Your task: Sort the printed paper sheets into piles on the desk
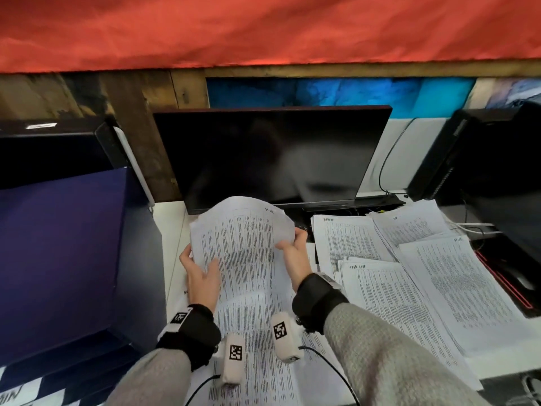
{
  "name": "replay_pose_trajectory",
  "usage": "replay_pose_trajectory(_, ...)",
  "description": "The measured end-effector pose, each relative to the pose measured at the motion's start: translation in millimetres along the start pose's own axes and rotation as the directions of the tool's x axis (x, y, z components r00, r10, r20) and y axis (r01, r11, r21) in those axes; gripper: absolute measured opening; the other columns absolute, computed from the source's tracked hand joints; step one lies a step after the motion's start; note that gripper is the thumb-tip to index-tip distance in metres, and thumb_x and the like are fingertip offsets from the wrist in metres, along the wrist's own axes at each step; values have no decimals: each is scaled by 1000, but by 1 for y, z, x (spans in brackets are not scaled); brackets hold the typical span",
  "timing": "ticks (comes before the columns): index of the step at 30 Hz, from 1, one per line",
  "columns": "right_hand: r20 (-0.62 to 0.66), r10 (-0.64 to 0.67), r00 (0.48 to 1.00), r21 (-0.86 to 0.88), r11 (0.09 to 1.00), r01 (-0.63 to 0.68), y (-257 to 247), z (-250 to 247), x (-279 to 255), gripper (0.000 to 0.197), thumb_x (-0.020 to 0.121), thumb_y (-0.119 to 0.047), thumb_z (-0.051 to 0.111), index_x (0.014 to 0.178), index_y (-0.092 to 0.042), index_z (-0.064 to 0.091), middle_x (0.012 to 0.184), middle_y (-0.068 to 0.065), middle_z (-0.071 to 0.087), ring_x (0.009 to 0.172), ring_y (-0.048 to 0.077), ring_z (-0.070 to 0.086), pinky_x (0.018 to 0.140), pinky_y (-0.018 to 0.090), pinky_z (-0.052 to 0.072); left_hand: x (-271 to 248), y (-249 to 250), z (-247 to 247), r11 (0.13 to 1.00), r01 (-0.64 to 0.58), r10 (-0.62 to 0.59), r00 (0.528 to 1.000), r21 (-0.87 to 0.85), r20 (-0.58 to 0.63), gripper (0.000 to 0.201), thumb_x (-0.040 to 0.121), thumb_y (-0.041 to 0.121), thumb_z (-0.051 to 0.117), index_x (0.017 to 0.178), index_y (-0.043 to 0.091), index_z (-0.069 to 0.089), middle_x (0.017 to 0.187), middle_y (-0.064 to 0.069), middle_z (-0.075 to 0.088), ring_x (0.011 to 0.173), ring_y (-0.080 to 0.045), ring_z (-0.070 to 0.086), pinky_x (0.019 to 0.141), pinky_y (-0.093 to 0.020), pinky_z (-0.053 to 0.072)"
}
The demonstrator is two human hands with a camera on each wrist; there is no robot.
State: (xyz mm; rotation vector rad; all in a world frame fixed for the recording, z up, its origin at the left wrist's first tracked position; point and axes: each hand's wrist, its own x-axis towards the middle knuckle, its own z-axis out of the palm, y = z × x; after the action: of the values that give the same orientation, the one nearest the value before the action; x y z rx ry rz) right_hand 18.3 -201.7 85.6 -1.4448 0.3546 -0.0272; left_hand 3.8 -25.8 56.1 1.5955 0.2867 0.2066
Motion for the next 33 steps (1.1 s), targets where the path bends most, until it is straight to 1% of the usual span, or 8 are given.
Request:
replay_pose_trajectory(3,32,28,999,-77,997,-25,4,4,6,36,88,-5,48,117,-21,32,107,-2,53,102,18,53,94,38,44,9,-14,-2,991,113,-110,993,-65,50,54,92,11,50,123,47,26,126,3,55,115,-20,55,103,-50,42)
replay_pose_trajectory(11,-36,72,997,-263,961,-79,24,18,14,5,96,-12,39,100,-13,41,98,6,48,87,19,53,77,39,51,15,-45,3,973,201,-200,979,115,-27,27,100,14,33,125,24,36,133,-8,51,123,-32,49,106,-50,38)
replay_pose_trajectory(16,32,91,995,-309,948,-77,43,7,8,23,93,-10,42,113,-20,36,93,6,62,85,30,64,84,47,53,12,-45,8,967,252,-254,967,35,33,53,103,27,31,150,33,7,156,7,18,143,-18,19,118,-47,16)
replay_pose_trajectory(20,-109,-87,990,-298,953,51,36,-14,11,11,91,-9,47,92,-13,57,83,3,61,77,20,58,74,36,50,2,-32,13,985,173,-169,975,-15,144,24,98,38,40,121,42,46,129,13,55,120,-15,51,106,-48,37)
replay_pose_trajectory(23,-151,-56,987,-222,975,21,24,-48,11,13,85,-9,49,79,-16,57,76,2,61,71,20,57,69,35,51,-3,-40,19,966,157,-196,963,207,184,26,92,56,40,110,39,47,112,4,63,104,-18,59,95,-45,44)
replay_pose_trajectory(25,-151,49,987,-100,993,-64,17,-78,7,20,84,-4,44,90,-13,61,83,9,68,76,27,64,72,41,58,-5,-59,21,821,74,-207,963,566,174,36,90,51,46,121,33,46,123,-3,57,110,-22,54,97,-43,41)
replay_pose_trajectory(28,-182,195,964,78,980,-184,9,-144,-1,28,82,4,39,102,-5,57,73,10,63,63,25,62,55,34,55,-11,-87,21,410,-31,-295,941,911,165,47,93,35,50,137,23,38,140,-8,37,125,-28,40,100,-40,39)
replay_pose_trajectory(33,-446,237,863,-15,962,-272,3,-281,6,18,79,4,46,95,3,56,67,16,54,53,25,52,47,28,47,-20,-96,23,320,-97,-230,957,942,177,50,91,27,53,138,23,37,144,-7,33,126,-27,40,98,-39,41)
